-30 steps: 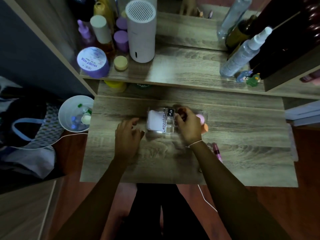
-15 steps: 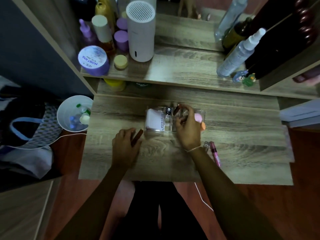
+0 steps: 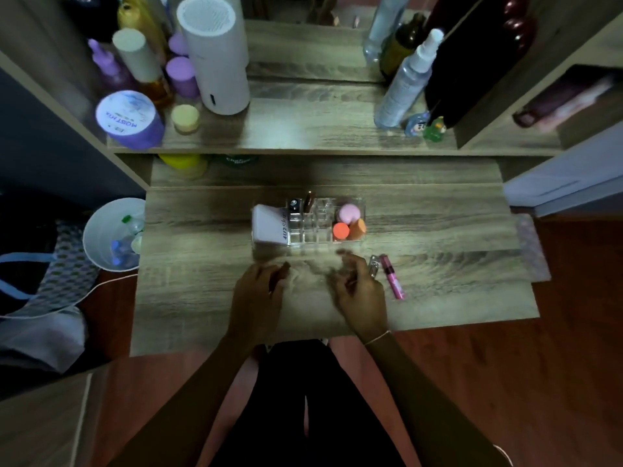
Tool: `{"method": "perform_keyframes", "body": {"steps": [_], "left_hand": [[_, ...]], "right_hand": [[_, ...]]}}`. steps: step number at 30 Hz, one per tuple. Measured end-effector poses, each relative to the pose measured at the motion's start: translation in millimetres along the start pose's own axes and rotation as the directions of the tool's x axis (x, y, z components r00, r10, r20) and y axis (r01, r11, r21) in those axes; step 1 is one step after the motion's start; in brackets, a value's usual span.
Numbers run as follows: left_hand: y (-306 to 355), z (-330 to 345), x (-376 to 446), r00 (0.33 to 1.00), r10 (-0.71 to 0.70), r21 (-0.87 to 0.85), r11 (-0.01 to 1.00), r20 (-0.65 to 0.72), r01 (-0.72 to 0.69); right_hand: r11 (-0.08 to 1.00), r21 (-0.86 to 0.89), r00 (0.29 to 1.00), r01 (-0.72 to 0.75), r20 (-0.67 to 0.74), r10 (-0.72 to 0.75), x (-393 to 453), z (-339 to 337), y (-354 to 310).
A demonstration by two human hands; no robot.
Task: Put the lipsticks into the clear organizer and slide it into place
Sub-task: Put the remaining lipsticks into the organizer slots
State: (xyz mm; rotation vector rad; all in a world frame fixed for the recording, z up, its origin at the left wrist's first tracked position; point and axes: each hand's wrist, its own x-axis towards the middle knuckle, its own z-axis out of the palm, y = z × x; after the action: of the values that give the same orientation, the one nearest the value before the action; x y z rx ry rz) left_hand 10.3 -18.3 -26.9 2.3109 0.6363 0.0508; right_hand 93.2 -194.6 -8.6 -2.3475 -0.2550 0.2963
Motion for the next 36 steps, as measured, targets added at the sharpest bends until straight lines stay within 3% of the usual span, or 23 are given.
{"method": "perform_keyframes", "body": {"steps": [6, 14, 25, 31, 36], "left_hand": [[39, 13, 3, 0.982, 0.182, -0.036, 0.983, 0.051, -0.180], [87, 0, 36, 0.957, 0.262, -0.189, 0.941, -0.121, -0.282], [106, -21, 75, 0.928, 0.272, -0.108, 0.946, -0.255, -0.307], [115, -26, 100, 0.943, 0.284, -0.146, 0.939, -0.173, -0.310], [111, -20, 115, 0.932, 0.335, 0.048, 0.942, -0.137, -0.332]], "right_hand": [[0.995, -0.027, 0.983, -0.096, -0.158, 0.091, -3, -24, 26], [0.955, -0.077, 0.956, -0.287, -0.090, 0.280, 5, -29, 41], [0.937, -0.029, 0.937, -0.349, -0.030, 0.348, 21, -24, 31], [0.927, -0.056, 0.927, -0.372, 0.032, 0.374, 23, -27, 34], [0.929, -0.086, 0.930, -0.361, 0.045, 0.365, 22, -27, 33]]}}
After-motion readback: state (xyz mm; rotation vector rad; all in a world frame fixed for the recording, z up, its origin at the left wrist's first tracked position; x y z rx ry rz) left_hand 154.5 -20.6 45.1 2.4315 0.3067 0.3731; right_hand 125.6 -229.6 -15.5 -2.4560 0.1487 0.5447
